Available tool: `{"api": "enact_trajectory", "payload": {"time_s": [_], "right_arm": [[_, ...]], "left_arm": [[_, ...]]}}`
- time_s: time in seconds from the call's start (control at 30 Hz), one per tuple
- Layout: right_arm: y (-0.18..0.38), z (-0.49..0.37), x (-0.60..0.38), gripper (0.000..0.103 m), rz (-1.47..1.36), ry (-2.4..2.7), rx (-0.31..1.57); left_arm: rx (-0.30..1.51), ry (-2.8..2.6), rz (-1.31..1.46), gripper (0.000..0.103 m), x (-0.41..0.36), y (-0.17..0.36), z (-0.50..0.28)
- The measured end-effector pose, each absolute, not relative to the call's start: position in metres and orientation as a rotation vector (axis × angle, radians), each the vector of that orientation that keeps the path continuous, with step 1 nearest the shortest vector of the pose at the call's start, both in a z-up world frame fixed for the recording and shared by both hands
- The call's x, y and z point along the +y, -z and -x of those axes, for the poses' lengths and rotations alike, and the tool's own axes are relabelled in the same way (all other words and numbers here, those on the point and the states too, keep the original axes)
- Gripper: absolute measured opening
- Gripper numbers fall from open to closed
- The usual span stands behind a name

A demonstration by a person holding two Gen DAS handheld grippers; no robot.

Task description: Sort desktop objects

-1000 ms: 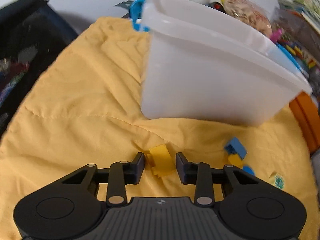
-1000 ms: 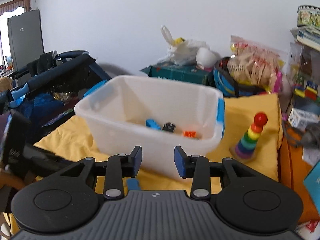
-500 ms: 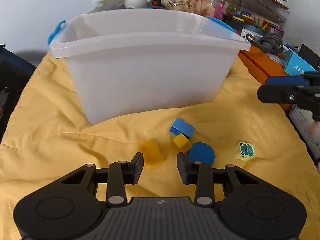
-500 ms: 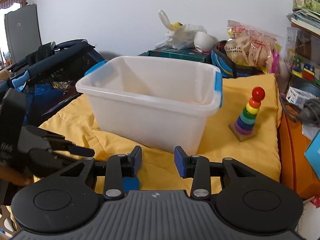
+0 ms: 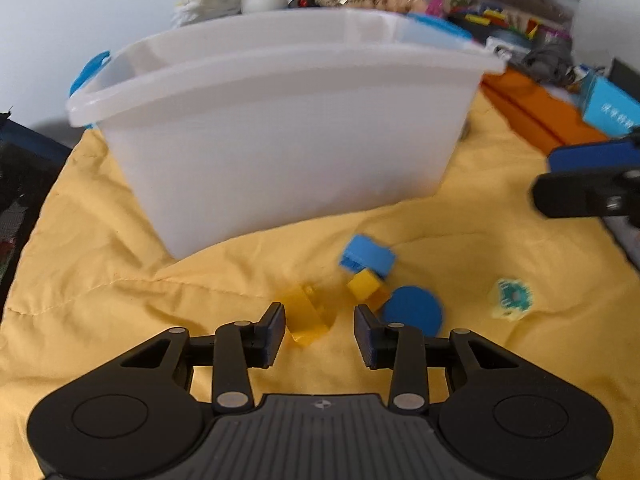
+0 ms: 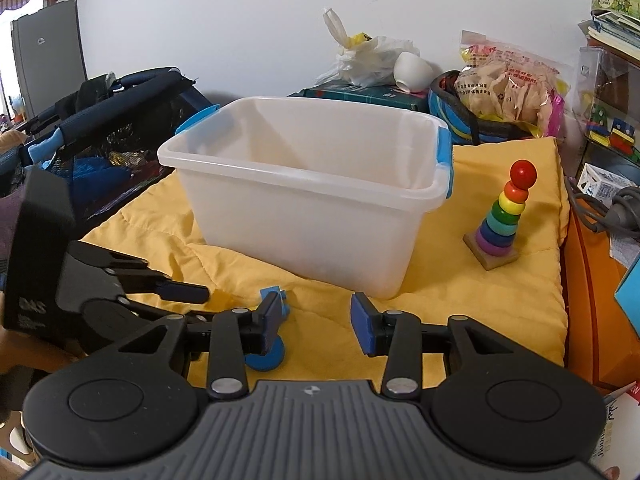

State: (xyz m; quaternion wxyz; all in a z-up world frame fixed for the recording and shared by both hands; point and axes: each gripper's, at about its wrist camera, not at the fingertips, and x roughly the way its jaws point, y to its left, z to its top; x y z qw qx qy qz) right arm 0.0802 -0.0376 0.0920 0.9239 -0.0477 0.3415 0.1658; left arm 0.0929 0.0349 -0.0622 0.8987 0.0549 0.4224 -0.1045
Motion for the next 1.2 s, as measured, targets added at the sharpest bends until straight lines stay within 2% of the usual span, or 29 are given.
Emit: {"api": "enact_trajectory", "payload": {"time_s": [0.13,0.23,0.43,0.6,0.73,0.9,1.0,1.07,1.13,1.2], "right_arm": [[-0.091,-0.079,-0.037,0.043,0.1,-0.343,0.703],[-0.09,-0.078,-0.037,0.044,0.099,-0.344,0.705],[-0.089,-0.078,-0.037,0.043,0.097,-0.341,0.708],[-0.09,-0.078,-0.044,0.045,0.088,-0.325,0.7],[-0.085,-0.082,-0.051,0.045,0.066,-0.286,0.72],[-0.08,-0.083,-0.063,0.048,0.043,-0.235,0.735],[-0.071,-0.083,-0.072,0.05,0.002,-0.216,0.771],[-0.064,-0.081,-0.077,0.05,-0.01,-0.203,0.794],[-0.058,-0.078,-0.079,0.05,-0.005,-0.202,0.82],[-0.053,-0.073,-0.079,0.05,0.015,-0.218,0.833]], "left_arm": [[0.895,0.204,-0.064,0.023,0.052,0.069,-0.096],[0.871,0.214,-0.025,0.017,0.058,0.063,-0.095],[0.82,0.276,-0.033,0.017,0.066,0.03,-0.073],[0.633,0.301,0.036,0.017,0.079,-0.048,-0.053],[0.512,0.26,0.076,0.017,0.086,-0.088,-0.075],[0.498,0.197,0.07,0.017,0.091,-0.087,-0.134],[0.584,0.169,0.025,0.025,0.085,-0.071,-0.163],[0.634,0.148,0.029,0.044,0.084,-0.063,-0.162],[0.623,0.166,0.045,0.045,0.083,-0.058,-0.144],[0.61,0.204,0.105,0.052,0.083,-0.056,-0.118]]}}
